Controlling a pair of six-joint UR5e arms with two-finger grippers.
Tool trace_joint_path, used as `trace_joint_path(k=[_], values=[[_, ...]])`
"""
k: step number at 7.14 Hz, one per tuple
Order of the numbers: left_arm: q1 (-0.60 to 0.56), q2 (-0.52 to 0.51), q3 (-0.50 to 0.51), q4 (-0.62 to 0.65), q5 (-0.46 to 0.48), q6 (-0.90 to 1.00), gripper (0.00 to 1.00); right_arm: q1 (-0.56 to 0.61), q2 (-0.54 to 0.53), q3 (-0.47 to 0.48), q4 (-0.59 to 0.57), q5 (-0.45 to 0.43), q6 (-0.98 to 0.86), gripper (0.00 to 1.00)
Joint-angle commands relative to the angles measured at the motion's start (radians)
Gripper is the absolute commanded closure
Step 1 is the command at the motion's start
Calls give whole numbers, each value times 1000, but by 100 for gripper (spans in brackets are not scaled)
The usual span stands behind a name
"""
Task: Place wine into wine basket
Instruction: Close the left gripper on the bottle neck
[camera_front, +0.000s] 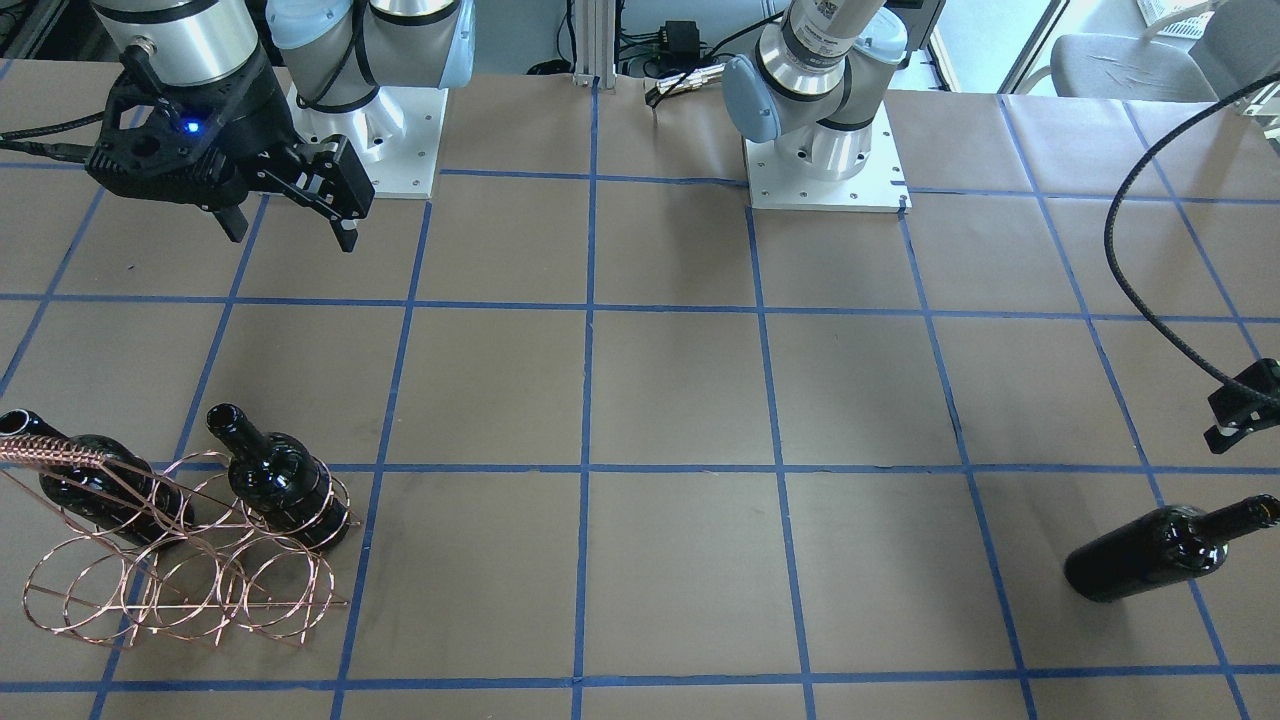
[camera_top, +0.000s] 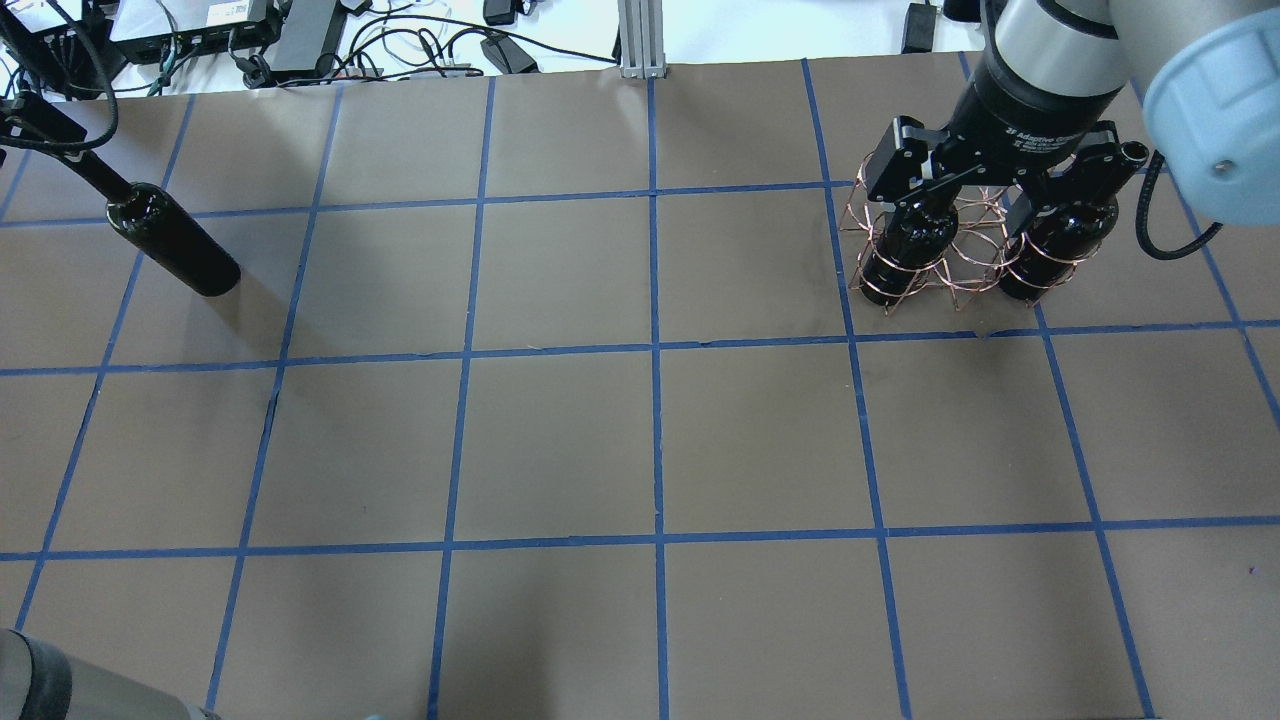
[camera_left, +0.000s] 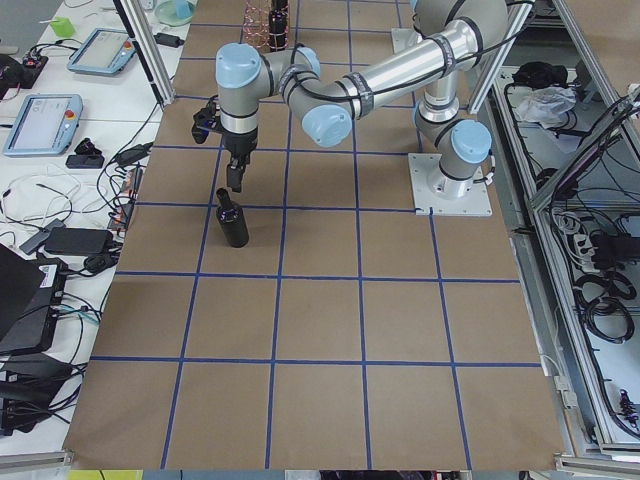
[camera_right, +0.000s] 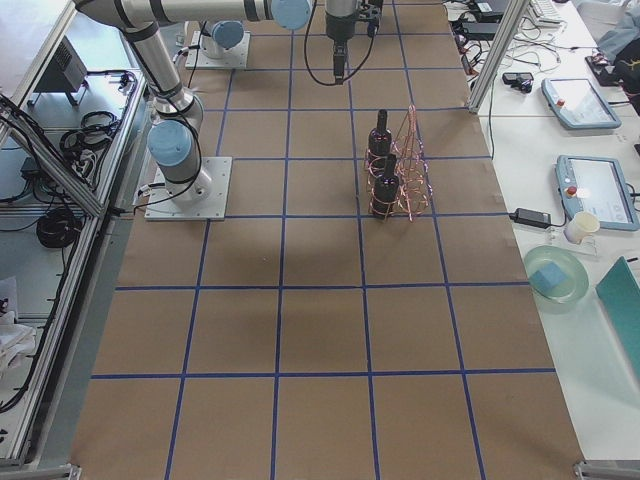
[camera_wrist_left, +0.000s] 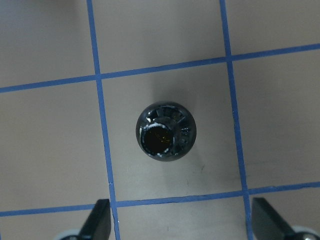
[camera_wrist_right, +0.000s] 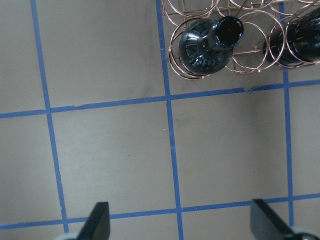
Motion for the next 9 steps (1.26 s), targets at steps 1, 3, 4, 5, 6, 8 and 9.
trace_joint_path(k=[1, 3, 4, 5, 6, 8, 9], values=[[2, -66, 30, 25, -48, -63, 0, 0, 0, 0, -2, 0, 0, 0], [2, -103, 29, 55, -53, -105, 0, 0, 0, 0, -2, 2, 0, 0], [2, -106, 29, 55, -75, -114, 2, 0, 0, 0, -2, 2, 0, 0], [2, -111, 29, 55, -78, -116, 6, 0, 0, 0, -2, 0, 0, 0], [2, -111, 29, 56, -76, -114, 14, 0, -2, 2, -2, 2, 0, 0], [2, -117, 29, 56, -70, -104, 22, 0, -2, 2, -2, 0, 0, 0], [2, -118, 29, 78, -72, -103, 22, 0, 0, 2, -2, 0, 0, 0]])
